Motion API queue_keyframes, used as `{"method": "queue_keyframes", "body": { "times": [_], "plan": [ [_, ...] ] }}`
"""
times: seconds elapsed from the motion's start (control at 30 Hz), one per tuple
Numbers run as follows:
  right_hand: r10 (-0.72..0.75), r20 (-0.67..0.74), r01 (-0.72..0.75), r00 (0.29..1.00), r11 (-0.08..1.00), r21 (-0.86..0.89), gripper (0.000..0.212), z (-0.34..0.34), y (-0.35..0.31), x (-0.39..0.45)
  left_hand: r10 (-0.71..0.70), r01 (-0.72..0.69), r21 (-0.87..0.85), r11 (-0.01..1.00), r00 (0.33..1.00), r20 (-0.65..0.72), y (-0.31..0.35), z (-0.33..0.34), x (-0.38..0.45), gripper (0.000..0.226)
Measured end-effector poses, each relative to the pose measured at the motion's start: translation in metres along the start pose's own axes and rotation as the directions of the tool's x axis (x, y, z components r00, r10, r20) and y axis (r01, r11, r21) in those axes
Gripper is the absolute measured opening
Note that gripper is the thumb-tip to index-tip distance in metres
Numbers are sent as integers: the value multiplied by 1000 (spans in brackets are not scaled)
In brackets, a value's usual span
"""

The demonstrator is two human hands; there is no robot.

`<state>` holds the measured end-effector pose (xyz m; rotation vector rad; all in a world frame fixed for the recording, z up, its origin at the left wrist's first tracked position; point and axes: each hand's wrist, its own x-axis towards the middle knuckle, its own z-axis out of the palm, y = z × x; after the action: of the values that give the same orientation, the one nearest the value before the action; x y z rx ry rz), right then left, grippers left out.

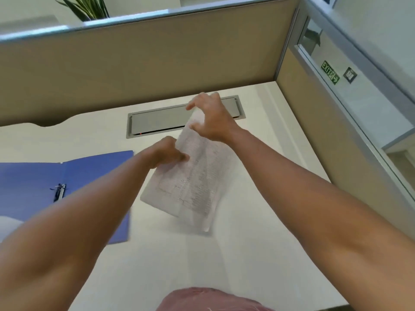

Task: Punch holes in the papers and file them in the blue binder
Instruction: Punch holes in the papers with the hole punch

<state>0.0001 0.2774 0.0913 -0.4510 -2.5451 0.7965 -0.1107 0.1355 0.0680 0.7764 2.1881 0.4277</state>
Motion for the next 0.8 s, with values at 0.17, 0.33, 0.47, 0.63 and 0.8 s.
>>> {"method": "queue_keyframes", "body": {
  "times": [0.17,0.33,0.47,0.63,0.8],
  "plan": [
    [-101,140,137,985,951,-276,47,-12,-33,7,163,-155,354,922,987,8,21,-9,-12,51],
    [13,282,80,959,945,-317,26,-20,-43,2,233,-217,519,827,972,35,37,-13,-24,67],
    [95,386,32,918,951,-309,27,-26,-43,-7,256,-236,593,770,965,52,42,-15,-32,65],
    [139,356,-25,924,951,-308,24,-24,-33,-21,272,-235,626,743,961,38,46,-18,-39,47],
    [181,280,-102,943,956,-275,21,-25,-27,-31,319,-227,569,790,946,-65,38,-19,-37,33]
  ]
}}
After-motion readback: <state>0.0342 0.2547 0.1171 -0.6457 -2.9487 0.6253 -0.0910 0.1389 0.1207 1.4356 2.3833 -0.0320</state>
